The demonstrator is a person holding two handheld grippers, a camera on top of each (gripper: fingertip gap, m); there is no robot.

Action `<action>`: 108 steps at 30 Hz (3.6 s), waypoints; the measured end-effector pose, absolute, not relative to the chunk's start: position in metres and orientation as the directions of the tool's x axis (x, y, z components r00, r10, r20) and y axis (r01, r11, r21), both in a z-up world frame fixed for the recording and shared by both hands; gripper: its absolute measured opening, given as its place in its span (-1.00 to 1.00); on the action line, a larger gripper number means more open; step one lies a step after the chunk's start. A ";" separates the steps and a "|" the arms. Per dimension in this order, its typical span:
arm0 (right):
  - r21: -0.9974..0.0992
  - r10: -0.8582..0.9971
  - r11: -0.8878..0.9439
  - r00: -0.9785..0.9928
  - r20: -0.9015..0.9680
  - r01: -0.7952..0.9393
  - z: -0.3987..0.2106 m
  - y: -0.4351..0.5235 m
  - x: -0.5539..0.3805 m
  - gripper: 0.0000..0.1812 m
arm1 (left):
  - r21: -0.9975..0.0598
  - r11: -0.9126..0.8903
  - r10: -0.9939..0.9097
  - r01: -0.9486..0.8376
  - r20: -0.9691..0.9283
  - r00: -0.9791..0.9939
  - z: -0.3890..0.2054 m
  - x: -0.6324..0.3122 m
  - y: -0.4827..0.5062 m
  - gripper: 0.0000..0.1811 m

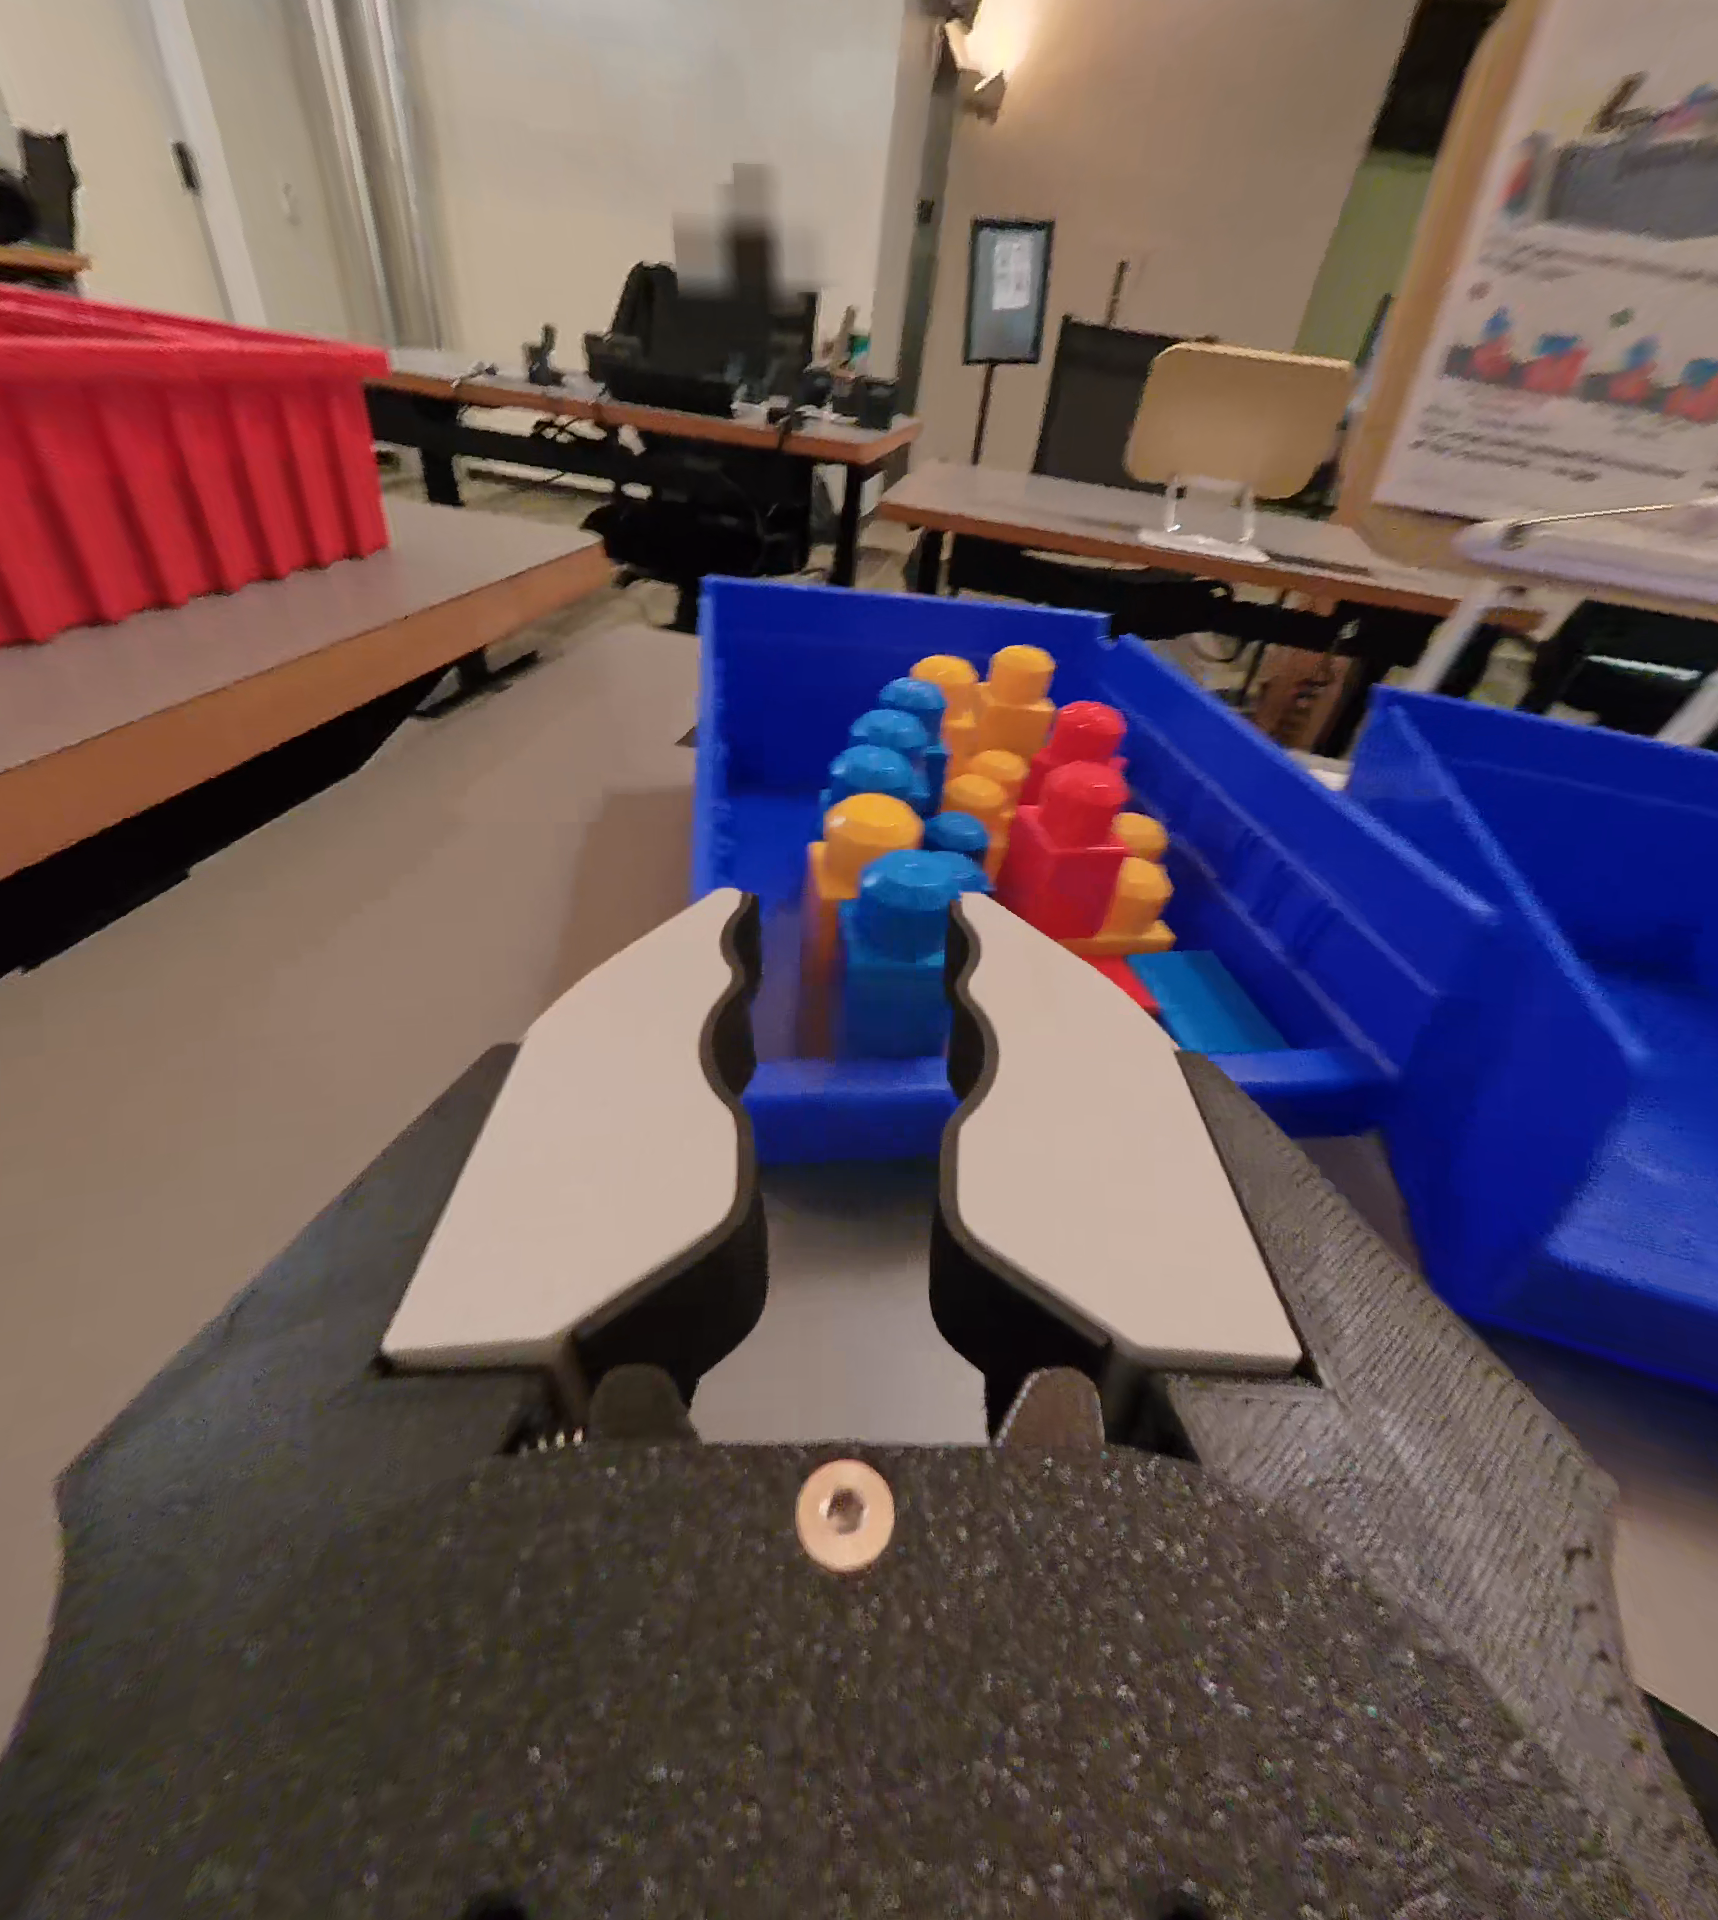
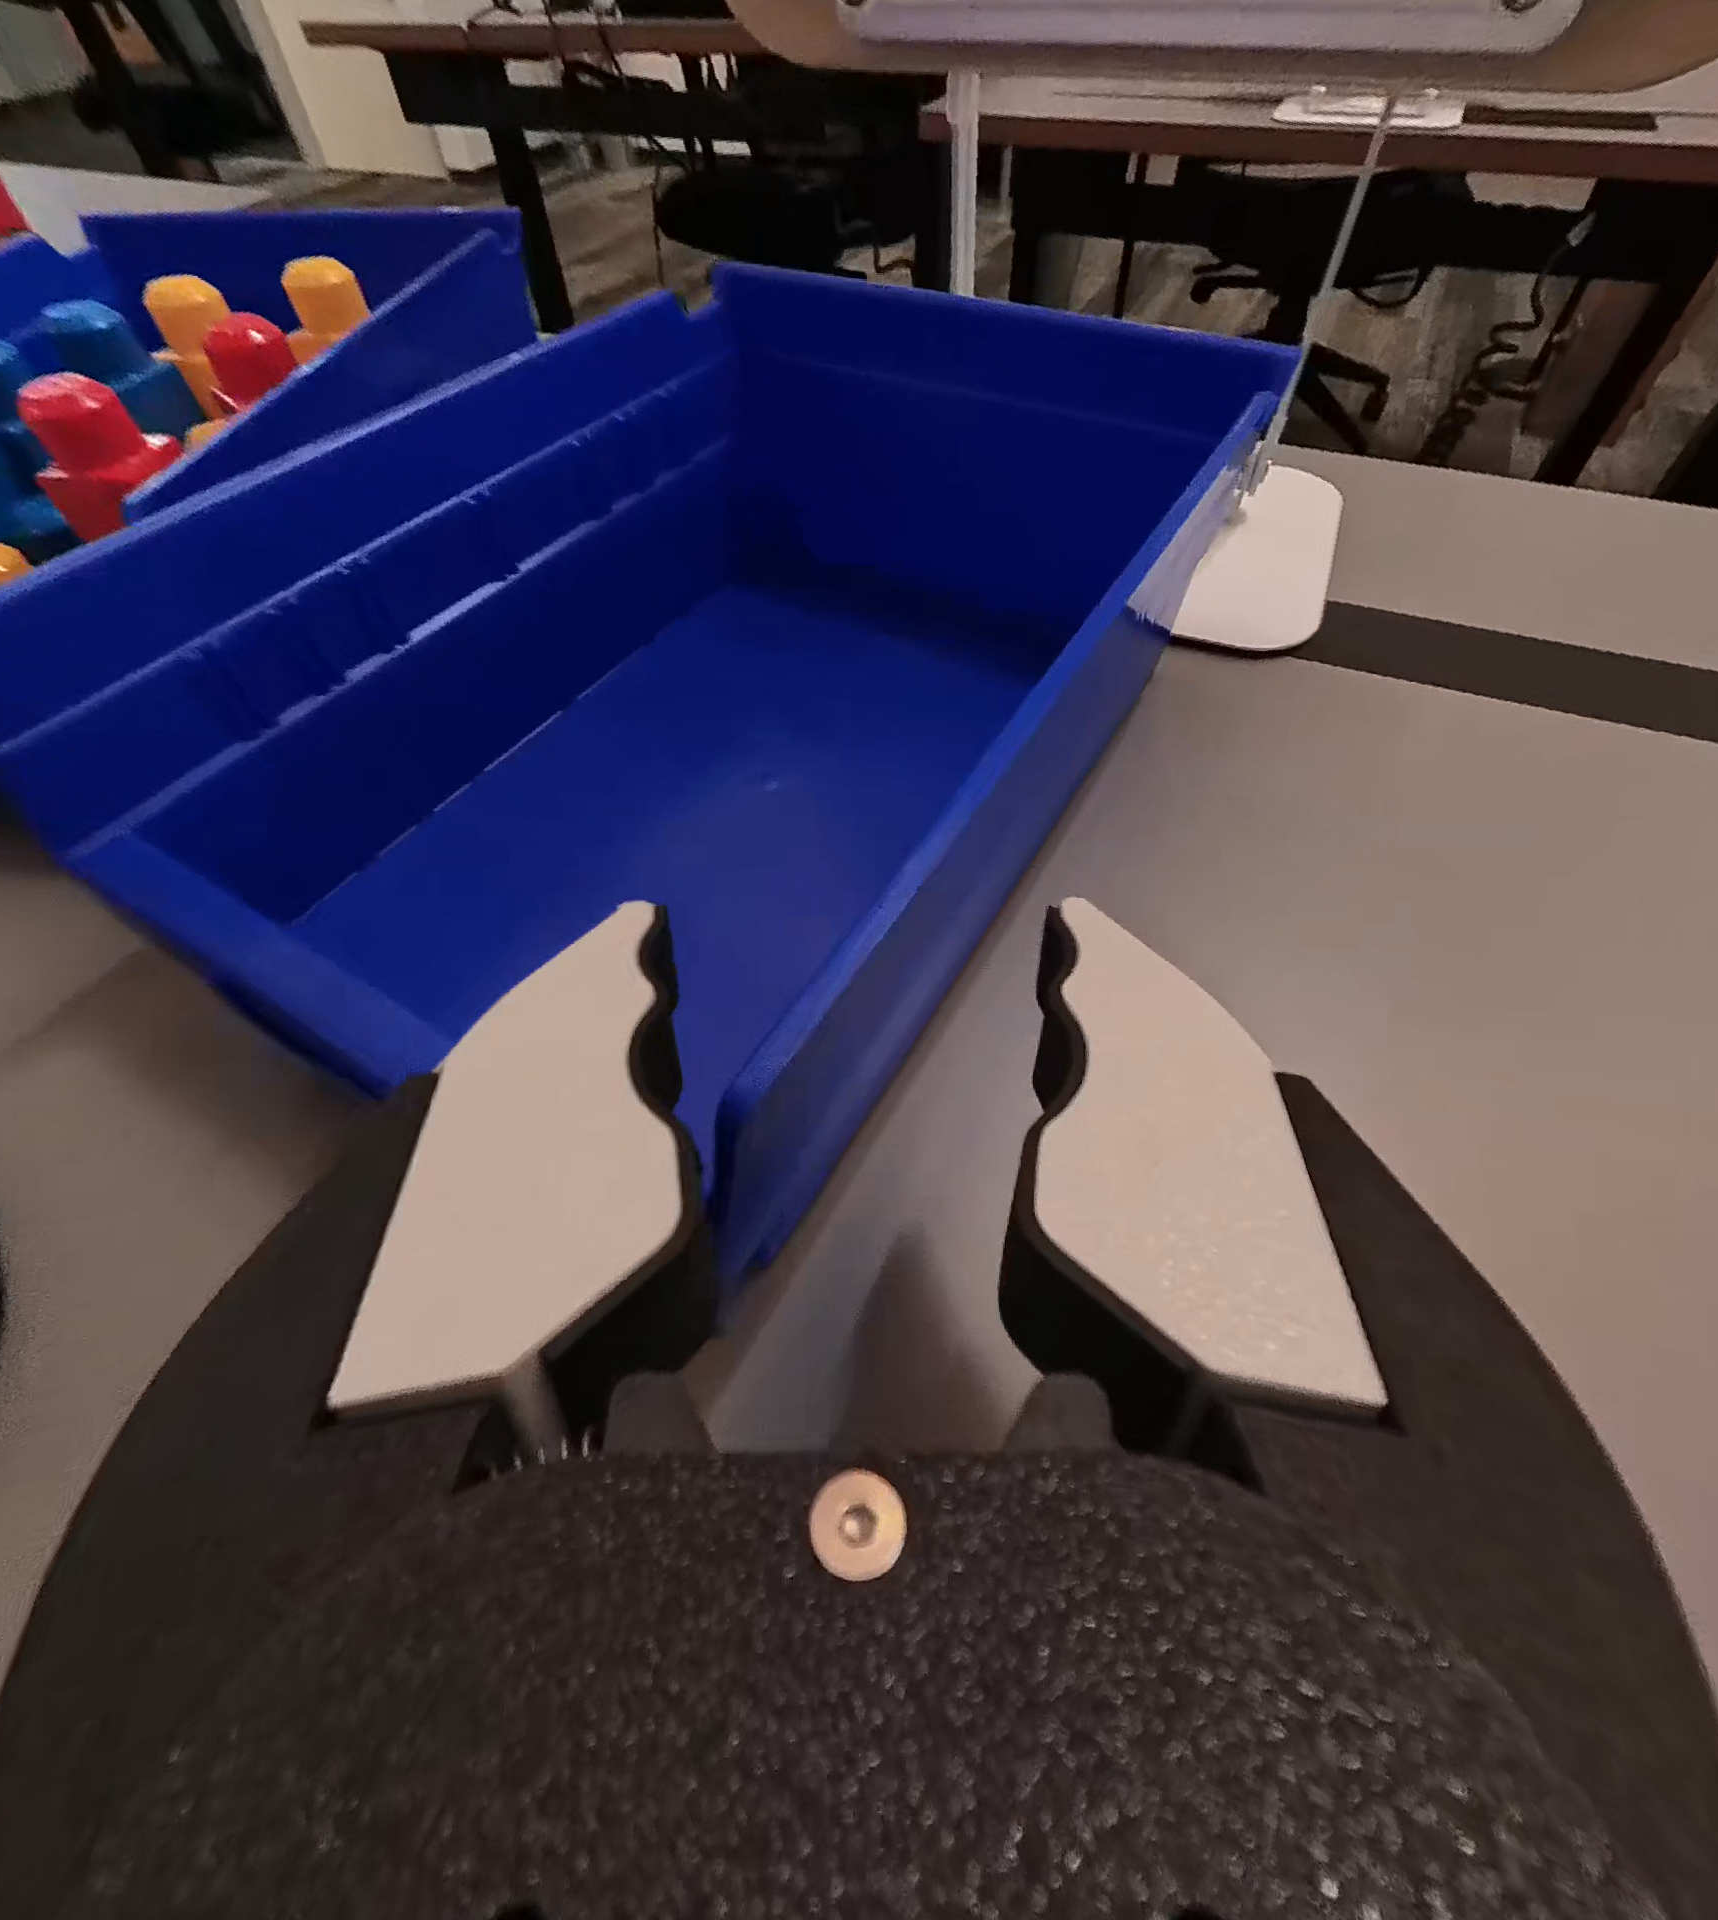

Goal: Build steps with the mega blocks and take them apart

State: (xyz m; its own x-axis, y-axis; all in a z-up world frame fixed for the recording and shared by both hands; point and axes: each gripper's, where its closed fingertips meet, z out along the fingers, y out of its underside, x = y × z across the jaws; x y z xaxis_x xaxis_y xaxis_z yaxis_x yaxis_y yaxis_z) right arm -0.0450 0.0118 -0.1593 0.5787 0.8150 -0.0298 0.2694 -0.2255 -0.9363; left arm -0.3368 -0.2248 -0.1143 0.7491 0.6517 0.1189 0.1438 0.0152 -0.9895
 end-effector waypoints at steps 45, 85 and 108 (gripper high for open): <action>-0.930 0.057 -0.285 0.964 -0.259 -0.233 -0.162 0.230 0.268 -0.97 | -0.999 0.027 0.486 0.034 0.043 0.873 -0.116 -0.268 -0.200 -0.73; -0.970 0.419 -0.214 0.886 -0.197 -0.115 -0.128 0.124 0.248 -0.54 | -0.947 -0.022 0.849 0.319 0.150 0.506 -0.160 -0.411 -0.230 -0.95; -0.986 0.499 -0.168 0.862 -0.089 -0.005 -0.130 0.113 0.227 -0.53 | -0.991 -0.057 0.727 0.118 0.040 0.686 -0.112 -0.370 -0.209 -0.64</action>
